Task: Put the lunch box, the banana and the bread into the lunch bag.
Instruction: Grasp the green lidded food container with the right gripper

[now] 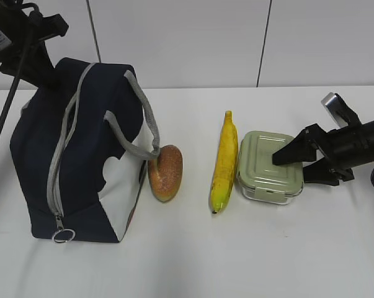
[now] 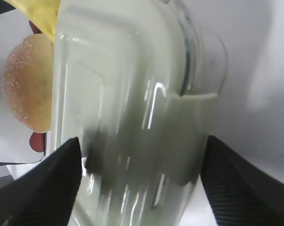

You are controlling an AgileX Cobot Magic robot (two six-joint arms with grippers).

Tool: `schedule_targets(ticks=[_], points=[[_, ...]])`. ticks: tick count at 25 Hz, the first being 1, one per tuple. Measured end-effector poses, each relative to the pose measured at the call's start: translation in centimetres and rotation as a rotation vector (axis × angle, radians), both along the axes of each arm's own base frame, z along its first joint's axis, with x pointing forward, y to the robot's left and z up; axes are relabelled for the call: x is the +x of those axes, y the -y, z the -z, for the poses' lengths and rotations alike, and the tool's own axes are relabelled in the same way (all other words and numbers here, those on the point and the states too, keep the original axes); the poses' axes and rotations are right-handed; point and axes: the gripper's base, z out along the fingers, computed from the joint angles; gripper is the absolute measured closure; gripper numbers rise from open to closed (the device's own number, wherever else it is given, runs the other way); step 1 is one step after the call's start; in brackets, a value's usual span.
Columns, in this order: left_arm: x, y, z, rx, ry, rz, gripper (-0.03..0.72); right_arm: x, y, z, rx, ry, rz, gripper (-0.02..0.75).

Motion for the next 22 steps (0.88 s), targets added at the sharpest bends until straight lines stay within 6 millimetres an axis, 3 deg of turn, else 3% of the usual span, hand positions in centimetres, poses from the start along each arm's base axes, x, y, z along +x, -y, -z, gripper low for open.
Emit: schedule_targets(ticks=[4, 7, 9, 15, 22], points=[[0.0, 0.0, 0.0, 0.0, 0.0, 0.0, 0.686, 0.0, -0.1, 0.0, -0.005, 0.002, 0.002, 0.211], [0.0, 0.0, 0.0, 0.0, 0.0, 0.0, 0.686, 0.2, -0.1, -0.1, 0.009, 0.004, 0.013, 0.314], [0.0, 0.0, 0.0, 0.0, 0.0, 0.0, 0.686, 0.2, -0.2, -0.2, 0.024, 0.001, 0.013, 0.344], [0.0, 0.0, 0.0, 0.0, 0.0, 0.0, 0.686, 0.3, -0.3, -0.2, 0.06, -0.003, 0.036, 0.353], [0.0, 0.2, -0.1, -0.02, -0.002, -0.001, 0.686, 1.2, -0.8, -1.5, 0.232, 0.029, 0.133, 0.353]])
